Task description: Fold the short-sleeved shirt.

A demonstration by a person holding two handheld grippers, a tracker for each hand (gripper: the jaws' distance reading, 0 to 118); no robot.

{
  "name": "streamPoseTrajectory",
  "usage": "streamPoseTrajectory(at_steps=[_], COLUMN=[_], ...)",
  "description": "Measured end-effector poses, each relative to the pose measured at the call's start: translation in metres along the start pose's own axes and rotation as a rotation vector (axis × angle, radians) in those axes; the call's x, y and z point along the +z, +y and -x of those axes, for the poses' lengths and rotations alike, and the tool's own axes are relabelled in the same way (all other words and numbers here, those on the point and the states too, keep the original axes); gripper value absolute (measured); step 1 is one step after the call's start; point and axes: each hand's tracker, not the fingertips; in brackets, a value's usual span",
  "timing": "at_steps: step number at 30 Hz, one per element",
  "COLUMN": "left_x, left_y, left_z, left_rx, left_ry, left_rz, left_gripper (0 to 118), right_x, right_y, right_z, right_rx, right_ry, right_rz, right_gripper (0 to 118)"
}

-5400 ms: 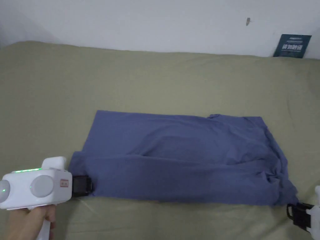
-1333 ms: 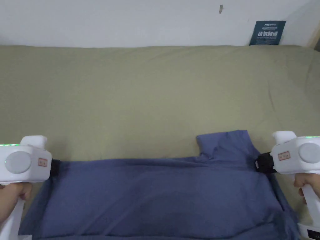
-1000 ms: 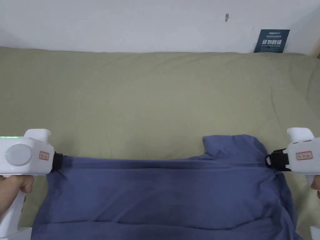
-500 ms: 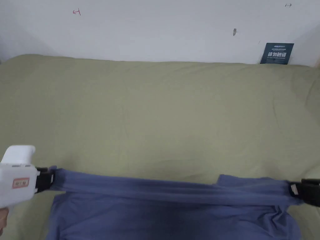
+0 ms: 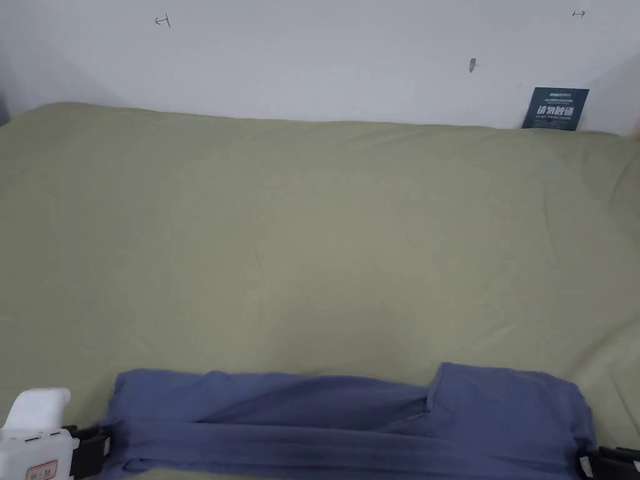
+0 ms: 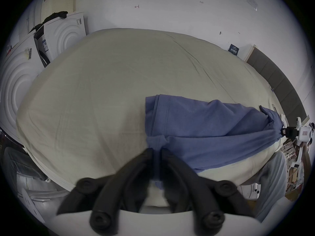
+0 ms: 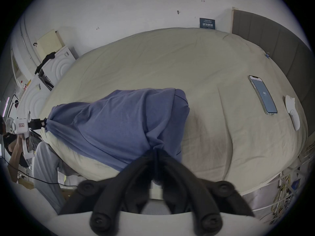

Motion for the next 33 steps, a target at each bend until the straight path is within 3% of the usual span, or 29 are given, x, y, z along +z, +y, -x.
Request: streamPoseTrajectory(at_steps=[1,3,4,5,7,9,10,12,13,16,17,19,22,33], left_x=[0.001,0.007,0.015,0.025,0.04,0.065,0.075,0.094,0.096,0.108,0.11,0.11,0.111,0.113], left_y=[0.0,0.001,0.003,0.007,0.016,0.028,0.033,0.041,0.042,0.047,0.045,0.043,0.039,0.033], left_z=[-0.002,-0.004,-0.005,-0.012,-0.022,-0.044,-0.054,-0.079,-0.084,-0.115,-0.123,-0.134,-0.143,-0.094], left_rx=[-0.017,-0.053,-0.063,-0.055,-0.033,-0.009,-0.013,-0.048,-0.067,-0.113,-0.111,-0.125,-0.126,-0.051], left_ry=[0.021,0.055,0.051,0.073,0.095,0.056,0.047,0.027,0.02,-0.013,-0.021,-0.018,-0.014,0.084], left_rz=[0.007,0.008,-0.024,-0.063,-0.116,-0.213,-0.254,-0.352,-0.39,-0.461,-0.485,-0.501,-0.511,-0.538], left_gripper=[107,114,118,118,118,118,113,94,71,10,5,4,4,4], right_x=[0.004,0.013,0.031,0.041,0.048,0.063,0.061,0.073,0.078,0.084,0.081,0.074,0.071,0.046], right_y=[0.001,0.001,0.006,0.009,0.018,0.026,0.026,0.029,0.031,0.029,0.028,0.026,0.021,0.017], right_z=[0.002,0.003,0.004,0.005,0.015,0.033,0.046,0.074,0.088,0.135,0.143,0.16,0.188,0.223], right_rx=[-0.007,-0.01,-0.01,-0.057,-0.099,-0.068,-0.042,0.008,0.019,0.057,0.081,0.135,0.186,0.182], right_ry=[-0.021,-0.063,-0.026,-0.025,-0.015,-0.011,-0.037,-0.086,-0.079,-0.103,-0.108,-0.173,-0.147,-0.107], right_rz=[-0.003,-0.038,-0.176,-0.159,-0.186,-0.255,-0.293,-0.406,-0.45,-0.57,-0.589,-0.623,-0.622,-0.61], right_gripper=[115,118,115,110,111,110,104,78,55,13,3,1,1,1])
